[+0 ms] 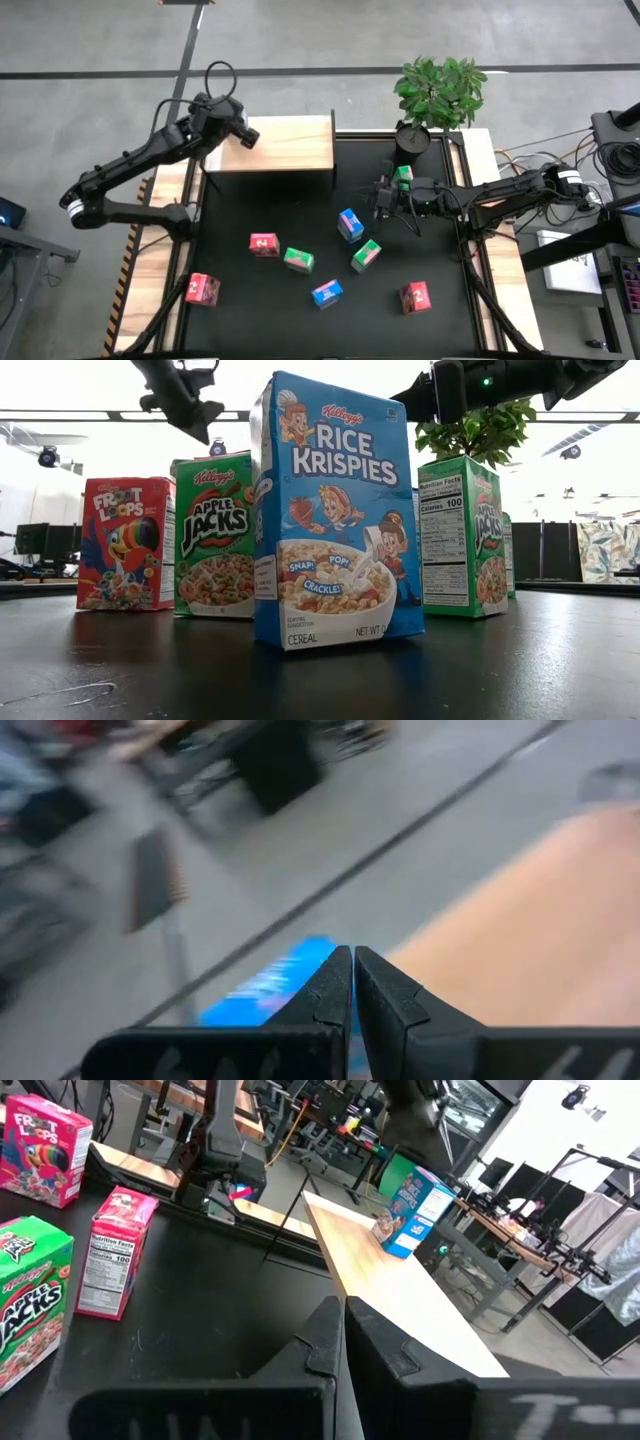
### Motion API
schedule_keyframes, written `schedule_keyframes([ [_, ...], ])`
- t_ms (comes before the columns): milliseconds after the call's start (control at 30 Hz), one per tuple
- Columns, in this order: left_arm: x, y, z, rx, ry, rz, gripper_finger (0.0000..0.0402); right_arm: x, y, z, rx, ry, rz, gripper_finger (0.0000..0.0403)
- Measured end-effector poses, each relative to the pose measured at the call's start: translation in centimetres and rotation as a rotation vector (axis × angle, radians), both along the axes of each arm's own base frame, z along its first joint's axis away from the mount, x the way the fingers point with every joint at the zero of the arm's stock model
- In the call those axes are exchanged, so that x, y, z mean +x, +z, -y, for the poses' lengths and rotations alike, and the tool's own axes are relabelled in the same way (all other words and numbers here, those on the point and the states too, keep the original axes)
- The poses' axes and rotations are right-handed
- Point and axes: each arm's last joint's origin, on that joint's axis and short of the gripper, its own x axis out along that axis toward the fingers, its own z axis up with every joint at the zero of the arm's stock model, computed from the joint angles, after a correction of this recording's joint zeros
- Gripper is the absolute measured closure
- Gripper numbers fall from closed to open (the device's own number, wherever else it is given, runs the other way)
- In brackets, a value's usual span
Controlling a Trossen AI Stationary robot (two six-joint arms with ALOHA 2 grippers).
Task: Stack cereal on shelf
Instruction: Put the top red cereal box on the shelf
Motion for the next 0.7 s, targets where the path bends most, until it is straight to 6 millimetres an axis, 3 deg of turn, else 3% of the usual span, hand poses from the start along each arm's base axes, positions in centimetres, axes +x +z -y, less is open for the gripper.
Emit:
schedule_keyframes([
  [167,0.5,0.4,3.1,-0.210,-0.376,0.169,0.0402,0.0,0.0,0.0,-0.001,0.000,0.000,0.0394],
  [333,1.5,0.4,7.7,-0.441,-0.717,0.238,0.0402,0.0,0.0,0.0,-0.001,0.000,0.000,0.0394],
  [500,2.1,-1.1,12.9,-0.598,-0.859,0.113,0.0402,0.0,0.0,0.0,-0.002,0.000,0.000,0.0394],
  [700,2.6,-2.9,17.5,-0.749,-0.844,-0.017,0.0401,0.0,0.0,0.0,0.001,0.000,0.000,0.0394],
])
